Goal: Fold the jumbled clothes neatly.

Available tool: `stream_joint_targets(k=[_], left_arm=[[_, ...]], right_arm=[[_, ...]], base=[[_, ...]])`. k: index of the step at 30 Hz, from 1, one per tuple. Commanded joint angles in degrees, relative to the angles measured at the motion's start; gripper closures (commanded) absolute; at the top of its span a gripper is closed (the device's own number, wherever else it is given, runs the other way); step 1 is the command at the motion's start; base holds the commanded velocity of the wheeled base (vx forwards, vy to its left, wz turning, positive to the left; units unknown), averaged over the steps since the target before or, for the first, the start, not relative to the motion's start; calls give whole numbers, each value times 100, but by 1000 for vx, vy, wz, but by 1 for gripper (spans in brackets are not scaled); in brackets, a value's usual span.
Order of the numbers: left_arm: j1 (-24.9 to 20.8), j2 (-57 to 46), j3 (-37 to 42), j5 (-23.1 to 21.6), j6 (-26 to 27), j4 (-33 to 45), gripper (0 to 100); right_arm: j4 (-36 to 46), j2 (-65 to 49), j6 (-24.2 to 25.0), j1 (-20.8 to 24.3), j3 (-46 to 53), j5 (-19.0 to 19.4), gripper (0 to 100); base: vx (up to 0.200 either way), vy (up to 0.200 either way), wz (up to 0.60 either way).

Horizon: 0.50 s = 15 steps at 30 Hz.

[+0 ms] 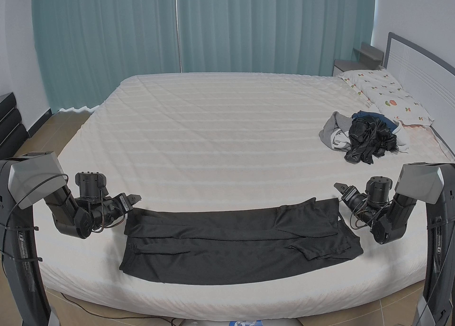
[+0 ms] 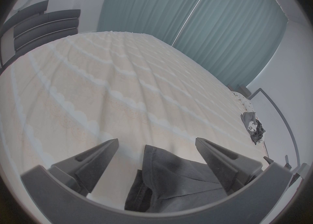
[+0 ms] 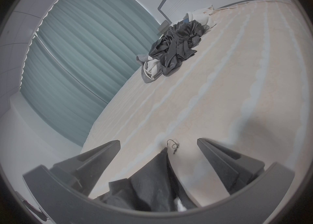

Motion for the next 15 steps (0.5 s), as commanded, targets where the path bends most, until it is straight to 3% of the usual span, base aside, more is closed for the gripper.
stream_joint_targets(k=[1,9,11,15], left_arm=[[-42,-786,208,-48,-28,59,0],[-350,-1367,234,58,-1,59,0],[-613,-1551,208,199,7,112,0],[-842,-1709,-161,286,-1,516,0]], right_arm=[[60,-1080,-19,-79,911,100,0],[68,-1801,-19,88,1641,100,0],[68,-1950,-19,132,1843,100,0],[42,-2038,-11,343,2221,56,0]], base=[[0,0,0],[0,0,0],[0,0,0],[0,0,0]])
